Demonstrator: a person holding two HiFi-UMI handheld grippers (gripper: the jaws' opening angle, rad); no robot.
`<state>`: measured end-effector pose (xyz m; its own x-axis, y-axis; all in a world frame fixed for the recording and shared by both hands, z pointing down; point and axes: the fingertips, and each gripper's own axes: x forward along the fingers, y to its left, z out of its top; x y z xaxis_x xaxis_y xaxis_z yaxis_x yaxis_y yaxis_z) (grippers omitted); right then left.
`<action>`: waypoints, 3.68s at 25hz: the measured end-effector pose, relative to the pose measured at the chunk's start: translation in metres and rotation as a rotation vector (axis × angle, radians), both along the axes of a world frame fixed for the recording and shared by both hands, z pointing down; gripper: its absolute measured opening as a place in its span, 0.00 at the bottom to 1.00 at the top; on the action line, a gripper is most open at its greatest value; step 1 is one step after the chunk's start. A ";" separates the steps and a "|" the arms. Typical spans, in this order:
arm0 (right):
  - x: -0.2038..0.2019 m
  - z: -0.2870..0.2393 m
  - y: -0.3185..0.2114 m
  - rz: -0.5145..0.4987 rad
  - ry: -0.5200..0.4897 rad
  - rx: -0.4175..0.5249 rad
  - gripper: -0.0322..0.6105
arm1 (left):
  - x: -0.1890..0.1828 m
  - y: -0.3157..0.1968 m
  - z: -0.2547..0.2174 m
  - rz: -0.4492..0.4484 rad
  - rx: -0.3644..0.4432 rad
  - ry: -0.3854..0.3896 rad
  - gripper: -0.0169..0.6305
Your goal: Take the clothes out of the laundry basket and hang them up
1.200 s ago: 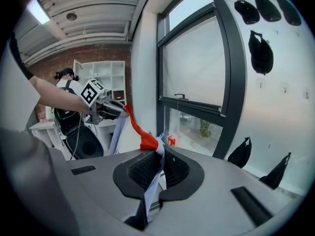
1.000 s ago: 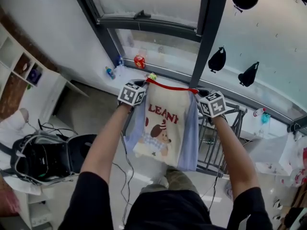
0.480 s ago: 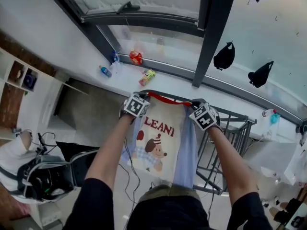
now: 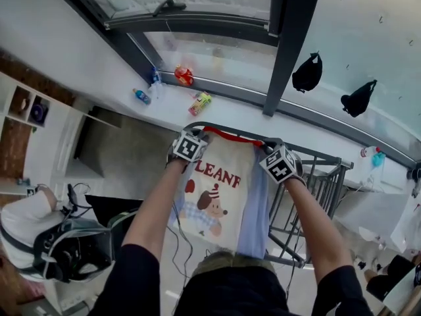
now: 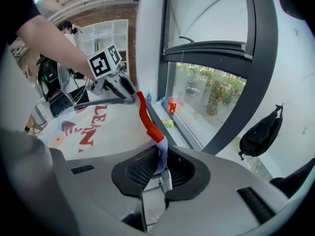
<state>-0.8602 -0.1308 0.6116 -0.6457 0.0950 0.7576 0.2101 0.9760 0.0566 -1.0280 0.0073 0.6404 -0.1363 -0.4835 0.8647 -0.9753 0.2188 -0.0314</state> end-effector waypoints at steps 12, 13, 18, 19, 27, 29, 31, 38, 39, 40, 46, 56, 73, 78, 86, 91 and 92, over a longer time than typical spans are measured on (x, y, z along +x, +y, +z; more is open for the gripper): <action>0.031 -0.051 0.009 0.043 -0.048 -0.069 0.32 | 0.039 0.011 -0.055 0.038 0.108 0.064 0.38; 0.035 -0.060 0.010 0.064 -0.071 -0.088 0.32 | 0.045 0.012 -0.066 0.035 0.132 0.066 0.38; 0.069 -0.116 0.027 0.160 -0.195 -0.138 0.32 | 0.083 0.036 -0.115 -0.010 0.265 0.113 0.38; 0.077 -0.128 0.031 0.177 -0.217 -0.136 0.32 | 0.089 0.041 -0.125 -0.014 0.290 0.115 0.38; 0.169 -0.220 0.073 0.314 -0.369 -0.172 0.22 | 0.188 0.089 -0.212 0.089 0.474 0.103 0.15; 0.196 -0.239 0.091 0.337 -0.413 -0.191 0.11 | 0.219 0.105 -0.232 0.119 0.530 0.111 0.07; 0.224 -0.255 0.109 0.350 -0.449 -0.204 0.06 | 0.247 0.117 -0.251 0.133 0.587 0.124 0.05; 0.352 -0.269 0.171 0.417 -0.500 -0.189 0.05 | 0.345 0.151 -0.296 0.130 0.788 0.210 0.04; 0.374 -0.266 0.177 0.447 -0.502 -0.192 0.05 | 0.361 0.153 -0.298 0.143 0.798 0.218 0.04; 0.398 -0.261 0.183 0.487 -0.500 -0.201 0.05 | 0.378 0.154 -0.298 0.158 0.802 0.229 0.04; 0.580 -0.240 0.182 0.841 -0.504 -0.211 0.05 | 0.534 0.136 -0.285 0.296 0.748 0.365 0.04; 0.921 -0.241 0.141 1.285 -0.548 -0.028 0.05 | 0.874 0.026 -0.260 0.608 0.628 0.587 0.04; 1.208 -0.099 0.155 1.407 -0.377 -0.227 0.05 | 1.218 -0.063 -0.134 0.787 0.341 0.563 0.04; 1.227 0.006 0.124 1.477 -0.279 -0.294 0.05 | 1.248 -0.093 -0.050 0.823 0.250 0.544 0.04; 1.224 0.209 0.031 1.416 -0.133 -0.361 0.05 | 1.308 -0.138 0.130 0.873 0.159 0.578 0.04; 1.214 0.334 -0.016 1.358 -0.043 -0.362 0.11 | 1.317 -0.181 0.236 0.834 0.196 0.562 0.04; 1.210 0.360 -0.022 1.333 -0.017 -0.356 0.12 | 1.316 -0.188 0.256 0.831 0.202 0.554 0.04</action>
